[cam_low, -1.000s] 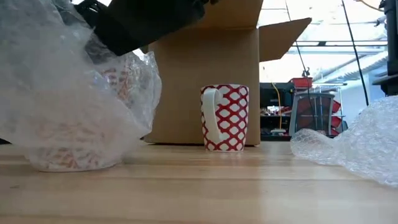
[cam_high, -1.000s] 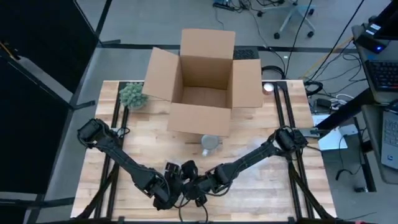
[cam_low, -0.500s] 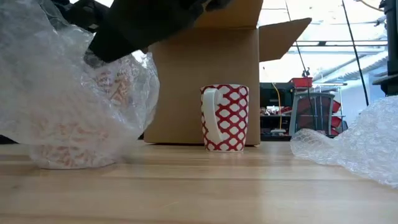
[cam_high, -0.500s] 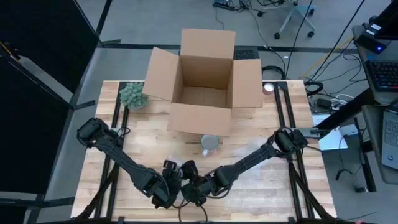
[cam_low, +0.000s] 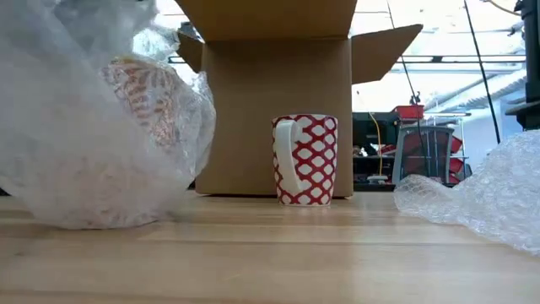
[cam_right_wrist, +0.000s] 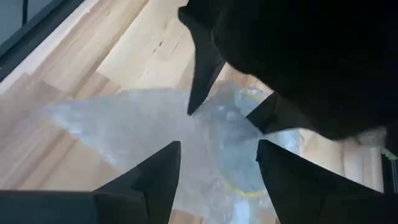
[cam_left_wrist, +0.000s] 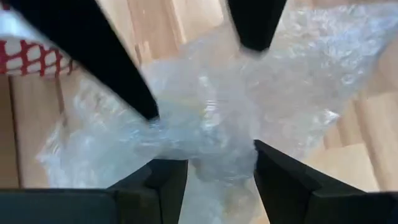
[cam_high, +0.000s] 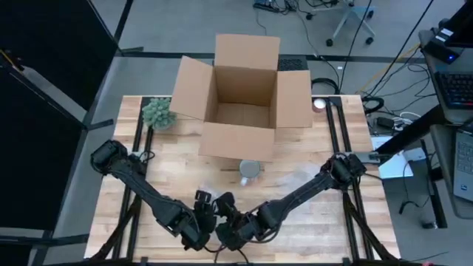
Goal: Wrap mug
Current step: Wrap the orange mug with bubble wrap
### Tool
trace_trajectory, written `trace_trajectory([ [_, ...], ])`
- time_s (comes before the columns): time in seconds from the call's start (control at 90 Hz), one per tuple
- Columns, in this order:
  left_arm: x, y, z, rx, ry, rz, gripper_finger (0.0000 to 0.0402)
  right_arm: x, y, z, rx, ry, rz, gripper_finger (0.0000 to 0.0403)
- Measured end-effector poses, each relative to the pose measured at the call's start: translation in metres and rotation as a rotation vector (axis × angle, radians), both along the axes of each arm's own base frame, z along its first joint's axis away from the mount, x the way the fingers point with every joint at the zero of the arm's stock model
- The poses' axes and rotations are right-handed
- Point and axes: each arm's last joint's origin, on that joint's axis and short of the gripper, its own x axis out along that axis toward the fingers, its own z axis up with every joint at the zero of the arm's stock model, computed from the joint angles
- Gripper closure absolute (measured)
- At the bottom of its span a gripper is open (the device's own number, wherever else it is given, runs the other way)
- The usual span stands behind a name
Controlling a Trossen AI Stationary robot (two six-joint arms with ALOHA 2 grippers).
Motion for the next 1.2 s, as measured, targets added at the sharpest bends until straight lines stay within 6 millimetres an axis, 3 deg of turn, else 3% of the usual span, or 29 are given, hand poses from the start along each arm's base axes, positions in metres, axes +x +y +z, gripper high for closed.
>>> trace_trajectory([
  [0.267,0.001,-0.001,0.018,0.008,0.005,0.001,0.0240,0.008,-0.006,0.001,0.061,-0.057,-0.029,0.0204],
  [0.489,-0.004,0.002,0.014,0.029,0.076,0.020,0.0240,0.024,-0.014,-0.021,0.109,-0.041,-0.048,0.0204],
  [0.989,-0.025,0.007,0.017,0.116,0.208,0.068,0.0240,0.026,-0.028,-0.031,0.121,0.023,-0.115,0.0204],
  [1.2,-0.042,0.006,0.043,0.082,0.148,0.079,0.0240,0.030,-0.033,-0.035,0.171,0.043,-0.120,0.0204],
])
